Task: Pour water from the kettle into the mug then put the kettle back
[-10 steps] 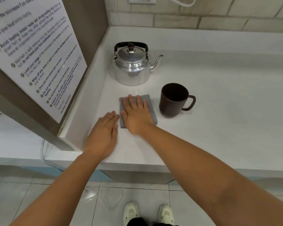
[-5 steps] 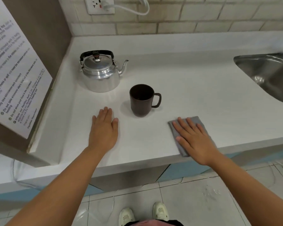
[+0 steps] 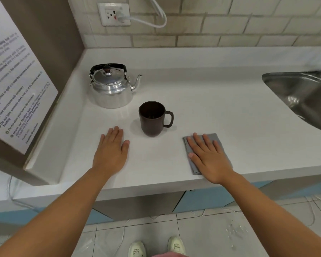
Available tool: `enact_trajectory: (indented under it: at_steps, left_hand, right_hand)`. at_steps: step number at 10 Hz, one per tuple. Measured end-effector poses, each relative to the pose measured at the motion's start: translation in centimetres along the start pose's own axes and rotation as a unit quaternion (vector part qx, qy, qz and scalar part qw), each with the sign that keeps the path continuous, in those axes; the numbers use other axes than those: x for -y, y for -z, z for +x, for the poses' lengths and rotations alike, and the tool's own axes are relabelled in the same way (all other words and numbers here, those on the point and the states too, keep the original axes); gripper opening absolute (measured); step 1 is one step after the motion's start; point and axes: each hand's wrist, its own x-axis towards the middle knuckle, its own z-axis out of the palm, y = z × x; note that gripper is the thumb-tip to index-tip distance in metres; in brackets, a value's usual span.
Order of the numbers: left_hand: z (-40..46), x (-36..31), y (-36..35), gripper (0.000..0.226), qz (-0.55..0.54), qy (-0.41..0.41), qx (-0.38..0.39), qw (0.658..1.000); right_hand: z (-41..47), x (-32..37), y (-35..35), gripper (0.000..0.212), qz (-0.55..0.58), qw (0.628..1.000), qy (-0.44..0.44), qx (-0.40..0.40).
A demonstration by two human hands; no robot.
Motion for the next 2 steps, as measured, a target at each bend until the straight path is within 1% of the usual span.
enact_trajectory:
  at_steps: [1,2]
  left_hand:
    - [0.2,0.1,0.3,0.057,0.001,-0.003,0.008,1.000]
    - [1.2,0.4,2.0,0.060,0.009,0.005,0.095,0.995]
  right_hand:
    - [0.3,0.0,0.7,0.059,0.006,1.000,0.003,0.021]
    - [1.2,-0.3,3.4,0.061,0.014,0.995,0.003,0.101]
